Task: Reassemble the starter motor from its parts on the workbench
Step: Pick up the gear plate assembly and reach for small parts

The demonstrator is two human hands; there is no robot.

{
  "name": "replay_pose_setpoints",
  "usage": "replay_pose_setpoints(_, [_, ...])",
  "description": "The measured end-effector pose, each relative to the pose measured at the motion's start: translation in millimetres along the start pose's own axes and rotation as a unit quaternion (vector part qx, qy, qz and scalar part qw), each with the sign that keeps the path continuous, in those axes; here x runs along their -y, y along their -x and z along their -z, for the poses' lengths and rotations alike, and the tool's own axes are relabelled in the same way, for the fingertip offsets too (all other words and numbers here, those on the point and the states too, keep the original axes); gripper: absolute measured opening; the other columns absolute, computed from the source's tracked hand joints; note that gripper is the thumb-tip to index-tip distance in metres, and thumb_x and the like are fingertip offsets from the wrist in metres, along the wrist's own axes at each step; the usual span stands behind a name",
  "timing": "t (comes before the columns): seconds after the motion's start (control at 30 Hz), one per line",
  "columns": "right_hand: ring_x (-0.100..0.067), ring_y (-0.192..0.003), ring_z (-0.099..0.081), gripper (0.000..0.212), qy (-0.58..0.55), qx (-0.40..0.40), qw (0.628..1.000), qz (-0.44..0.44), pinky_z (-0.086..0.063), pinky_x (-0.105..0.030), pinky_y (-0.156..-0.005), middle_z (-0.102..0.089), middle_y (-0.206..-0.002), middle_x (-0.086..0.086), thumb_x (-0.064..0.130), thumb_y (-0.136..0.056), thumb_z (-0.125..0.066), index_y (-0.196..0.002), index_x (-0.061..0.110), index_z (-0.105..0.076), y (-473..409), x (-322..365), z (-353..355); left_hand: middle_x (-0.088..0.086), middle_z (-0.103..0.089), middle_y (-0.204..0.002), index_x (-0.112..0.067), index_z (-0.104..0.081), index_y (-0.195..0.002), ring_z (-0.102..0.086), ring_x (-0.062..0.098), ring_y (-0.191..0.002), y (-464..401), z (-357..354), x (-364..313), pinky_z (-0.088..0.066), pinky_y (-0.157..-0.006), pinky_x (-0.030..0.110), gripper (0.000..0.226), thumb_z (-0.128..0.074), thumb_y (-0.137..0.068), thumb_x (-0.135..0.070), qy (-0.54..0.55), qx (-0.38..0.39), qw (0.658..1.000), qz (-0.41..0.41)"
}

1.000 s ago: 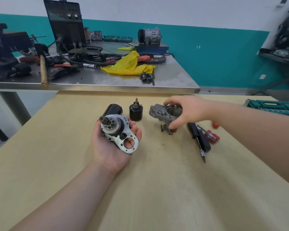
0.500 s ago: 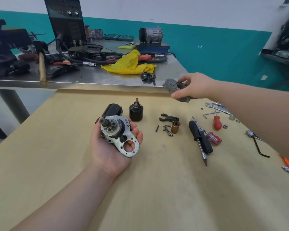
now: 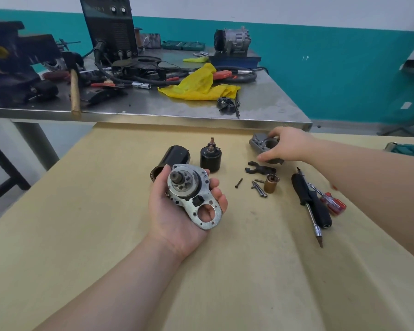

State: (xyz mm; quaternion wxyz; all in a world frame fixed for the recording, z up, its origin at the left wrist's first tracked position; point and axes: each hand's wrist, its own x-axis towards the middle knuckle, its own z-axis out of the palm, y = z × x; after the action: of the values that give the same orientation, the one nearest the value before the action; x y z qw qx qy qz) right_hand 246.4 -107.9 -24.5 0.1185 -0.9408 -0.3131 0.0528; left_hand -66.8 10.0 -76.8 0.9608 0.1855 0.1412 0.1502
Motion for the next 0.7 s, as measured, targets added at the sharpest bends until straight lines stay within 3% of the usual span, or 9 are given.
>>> replay_pose_setpoints(0.07, [-0.027,-0.123,-0.062,0.101,0.007,0.009,1.000,-0.002,-0.053,-0.034,-0.085,-0.062,-0.146,-0.005,0.071,-0.069,-0.087,-0.153,0.028,-0.050,0,-2,-5,0.021,-0.073,-0.097,0.000,-0.082,-0.096,-0.072,0.034,-0.075,0,1,1,-0.061,-0.077,0.044,0.066,-0.068,-0.088,-0.064,-0.004,0.004,1.000,0.001])
replay_pose_setpoints(0.23, [-0.032,-0.134,-0.058,0.103,0.031,0.024,0.999,-0.003,-0.055,-0.044,-0.103,-0.056,-0.155,-0.006,0.076,-0.073,-0.081,-0.157,0.028,-0.045,4,0,-8,0.021,-0.073,-0.098,0.000,-0.082,-0.098,-0.071,0.035,-0.075,-1,1,2,-0.061,-0.077,0.044,0.065,-0.069,-0.086,-0.063,-0.012,0.007,1.000,0.001])
replay_pose_setpoints(0.3, [-0.032,-0.134,-0.059,0.093,0.033,-0.002,0.999,0.014,-0.055,-0.046,-0.105,-0.057,-0.155,-0.006,0.073,-0.080,-0.077,-0.156,0.026,-0.049,9,7,0,0.021,-0.073,-0.098,0.000,-0.081,-0.098,-0.071,0.035,-0.075,-2,1,1,-0.061,-0.077,0.045,0.065,-0.070,-0.085,-0.062,-0.009,0.008,1.000,0.001])
replay_pose_setpoints(0.4, [-0.025,-0.118,-0.066,0.053,0.020,-0.044,0.995,0.088,-0.056,-0.040,-0.098,-0.069,-0.137,-0.002,0.054,-0.093,-0.074,-0.138,0.027,-0.066,22,26,18,0.022,-0.073,-0.099,0.001,-0.081,-0.099,-0.072,0.035,-0.076,-2,2,1,-0.061,-0.077,0.045,0.065,-0.071,-0.085,-0.062,-0.007,0.010,1.000,0.000])
replay_pose_setpoints(0.5, [-0.015,-0.100,-0.066,0.017,0.117,0.008,0.977,0.176,-0.057,-0.036,-0.088,-0.074,-0.110,0.010,0.049,-0.095,-0.071,-0.105,0.037,-0.077,44,47,30,0.022,-0.072,-0.099,0.001,-0.081,-0.098,-0.071,0.035,-0.076,-2,1,0,-0.061,-0.077,0.044,0.065,-0.072,-0.084,-0.062,-0.007,0.010,1.000,-0.003])
replay_pose_setpoints(0.57, [-0.011,-0.097,-0.065,0.018,0.180,0.060,0.961,0.200,-0.053,-0.036,-0.086,-0.072,-0.100,0.018,0.058,-0.091,-0.071,-0.094,0.041,-0.074,58,59,30,0.022,-0.072,-0.100,0.001,-0.081,-0.098,-0.071,0.035,-0.076,-1,0,0,-0.061,-0.078,0.043,0.064,-0.072,-0.084,-0.061,-0.004,0.010,1.000,-0.006])
replay_pose_setpoints(0.7, [-0.013,-0.097,-0.057,0.028,0.288,0.115,0.929,0.204,-0.040,-0.040,-0.090,-0.063,-0.093,0.022,0.064,-0.088,-0.071,-0.102,0.041,-0.064,71,62,20,0.021,-0.070,-0.099,0.001,-0.080,-0.097,-0.068,0.034,-0.074,0,-1,0,-0.060,-0.075,0.042,0.063,-0.068,-0.087,-0.060,0.005,0.017,1.000,-0.011])
